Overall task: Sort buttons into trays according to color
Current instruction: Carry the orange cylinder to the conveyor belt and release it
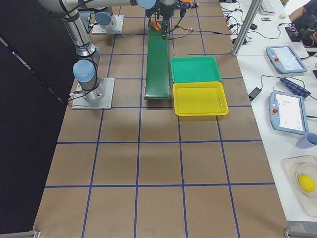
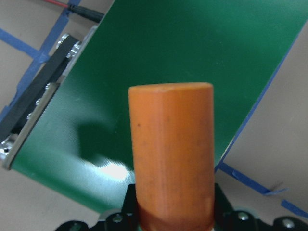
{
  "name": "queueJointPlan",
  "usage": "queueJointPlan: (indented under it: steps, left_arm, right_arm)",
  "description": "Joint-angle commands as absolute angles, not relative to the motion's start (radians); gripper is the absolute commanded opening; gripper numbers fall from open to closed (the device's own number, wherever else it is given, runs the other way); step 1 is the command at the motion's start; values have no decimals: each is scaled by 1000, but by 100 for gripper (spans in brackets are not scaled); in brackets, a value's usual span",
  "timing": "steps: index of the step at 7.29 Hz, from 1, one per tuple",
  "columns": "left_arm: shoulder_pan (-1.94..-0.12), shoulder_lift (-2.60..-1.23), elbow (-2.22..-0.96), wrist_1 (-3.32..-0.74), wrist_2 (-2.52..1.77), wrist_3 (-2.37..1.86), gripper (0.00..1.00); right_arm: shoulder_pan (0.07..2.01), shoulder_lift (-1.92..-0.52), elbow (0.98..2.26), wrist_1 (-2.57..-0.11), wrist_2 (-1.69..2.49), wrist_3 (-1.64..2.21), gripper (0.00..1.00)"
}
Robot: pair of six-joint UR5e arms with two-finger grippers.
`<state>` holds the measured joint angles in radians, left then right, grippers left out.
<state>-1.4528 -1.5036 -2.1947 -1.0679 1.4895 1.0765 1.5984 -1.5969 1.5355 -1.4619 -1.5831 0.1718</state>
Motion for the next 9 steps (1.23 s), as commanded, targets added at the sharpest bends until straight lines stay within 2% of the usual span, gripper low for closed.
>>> queueJointPlan:
  steps: [1, 3, 6, 7, 9]
  left_arm:
    - [-1390, -1512, -2107, -1078, 1494, 1045, 100]
    - [-1225, -1609, -1944, -1134, 1494, 857, 100]
    - [-1122, -1889, -1699, -1131, 1583, 588, 100]
    - [-1067, -1963, -1654, -1106, 1583, 580, 100]
    - [-1028, -2041, -1664, -1014, 1583, 595, 100]
  right_arm:
    - [1598, -1597, 1536, -1462, -1583, 172, 100]
    - [1598, -1597, 1534, -1462, -1583, 172, 100]
    - [1597, -1597, 1536, -1462, -1583, 172, 100]
    - [1597, -1597, 1536, -1462, -1583, 172, 100]
    - [1597, -1597, 1536, -1462, -1585, 172, 100]
